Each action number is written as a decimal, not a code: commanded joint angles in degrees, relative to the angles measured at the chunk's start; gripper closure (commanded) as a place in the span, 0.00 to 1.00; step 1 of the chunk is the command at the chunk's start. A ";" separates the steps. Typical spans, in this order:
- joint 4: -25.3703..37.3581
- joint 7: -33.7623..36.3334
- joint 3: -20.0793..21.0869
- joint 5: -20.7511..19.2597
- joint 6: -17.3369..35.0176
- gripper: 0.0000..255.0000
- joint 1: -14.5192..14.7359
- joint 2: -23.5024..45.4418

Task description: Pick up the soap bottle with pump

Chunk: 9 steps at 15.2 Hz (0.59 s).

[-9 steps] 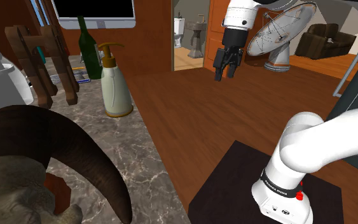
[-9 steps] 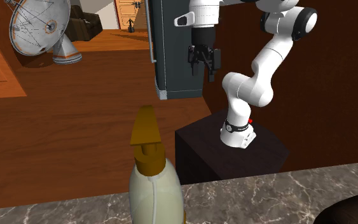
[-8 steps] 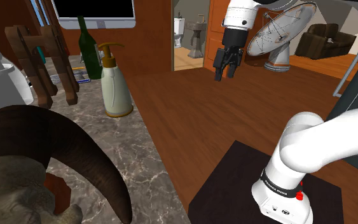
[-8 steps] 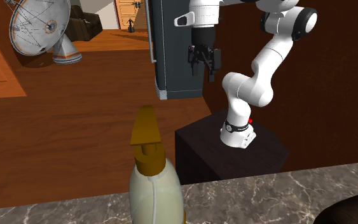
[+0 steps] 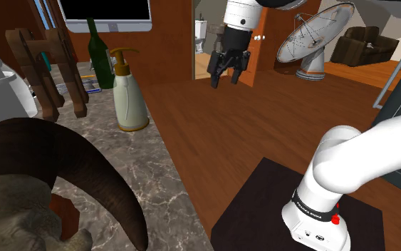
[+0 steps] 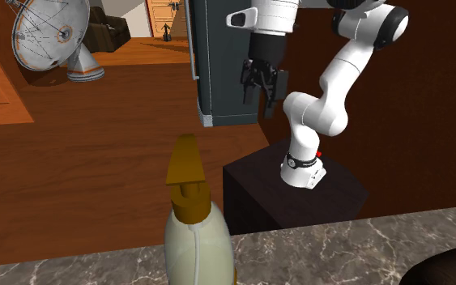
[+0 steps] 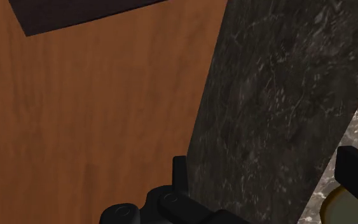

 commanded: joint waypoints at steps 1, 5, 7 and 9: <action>1.88 4.05 3.16 -0.26 2.27 0.00 -0.49 1.99; 6.83 11.96 9.44 -2.34 6.38 0.00 -2.22 7.43; 9.86 16.12 12.70 -4.11 7.97 0.00 -3.42 10.52; 13.28 20.48 16.05 -6.48 9.17 0.00 -4.78 13.89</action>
